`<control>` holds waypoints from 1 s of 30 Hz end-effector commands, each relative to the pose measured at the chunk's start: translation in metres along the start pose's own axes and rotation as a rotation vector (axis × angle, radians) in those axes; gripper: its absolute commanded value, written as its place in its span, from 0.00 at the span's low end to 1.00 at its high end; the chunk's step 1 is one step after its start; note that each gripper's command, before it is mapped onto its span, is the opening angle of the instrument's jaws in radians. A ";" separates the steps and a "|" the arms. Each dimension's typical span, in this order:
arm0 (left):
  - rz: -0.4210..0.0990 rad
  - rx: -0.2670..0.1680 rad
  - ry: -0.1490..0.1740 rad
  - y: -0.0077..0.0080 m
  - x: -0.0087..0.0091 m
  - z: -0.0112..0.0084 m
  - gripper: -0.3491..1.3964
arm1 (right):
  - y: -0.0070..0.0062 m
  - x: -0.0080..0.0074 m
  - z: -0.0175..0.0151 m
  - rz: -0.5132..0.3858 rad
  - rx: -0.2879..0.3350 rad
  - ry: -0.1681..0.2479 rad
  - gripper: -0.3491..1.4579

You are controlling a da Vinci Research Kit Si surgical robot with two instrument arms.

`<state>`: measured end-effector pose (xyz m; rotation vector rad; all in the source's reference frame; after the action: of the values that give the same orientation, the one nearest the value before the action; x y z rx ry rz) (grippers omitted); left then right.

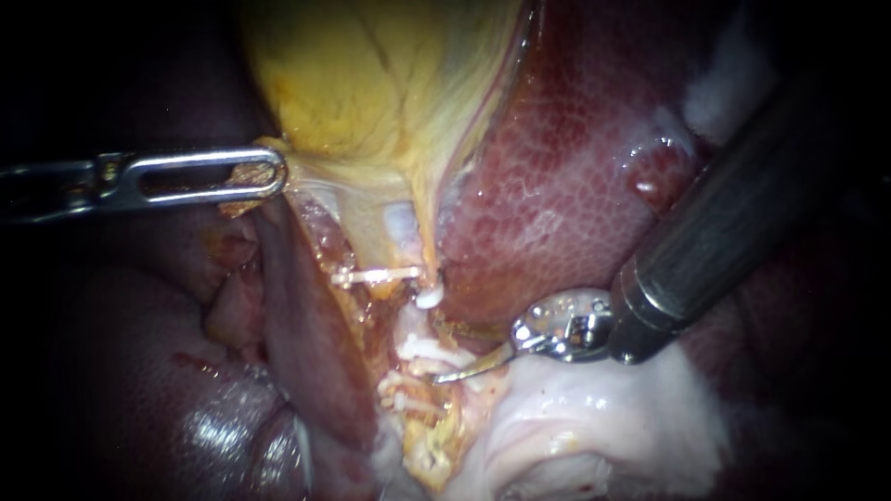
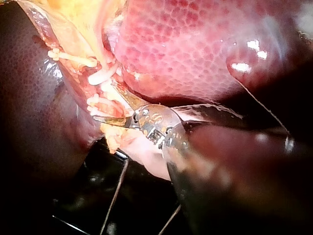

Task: Go to the cutting position right tube

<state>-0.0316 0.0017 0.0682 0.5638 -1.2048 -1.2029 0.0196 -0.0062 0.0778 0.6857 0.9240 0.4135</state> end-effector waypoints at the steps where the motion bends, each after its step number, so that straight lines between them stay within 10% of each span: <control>1: 0.000 0.000 0.000 0.0000 0.0000 0.0000 0.00 | 0.0000 0.0000 0.0000 0.000 0.001 0.000 0.98; 30: 0.000 0.000 0.000 -0.0001 0.0000 -0.0002 0.00 | 0.0006 0.0002 -0.0047 0.008 0.023 -0.005 0.97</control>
<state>-0.0315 0.0016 0.0681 0.5636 -1.2045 -1.2028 0.0158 -0.0039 0.0761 0.7101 0.9232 0.4079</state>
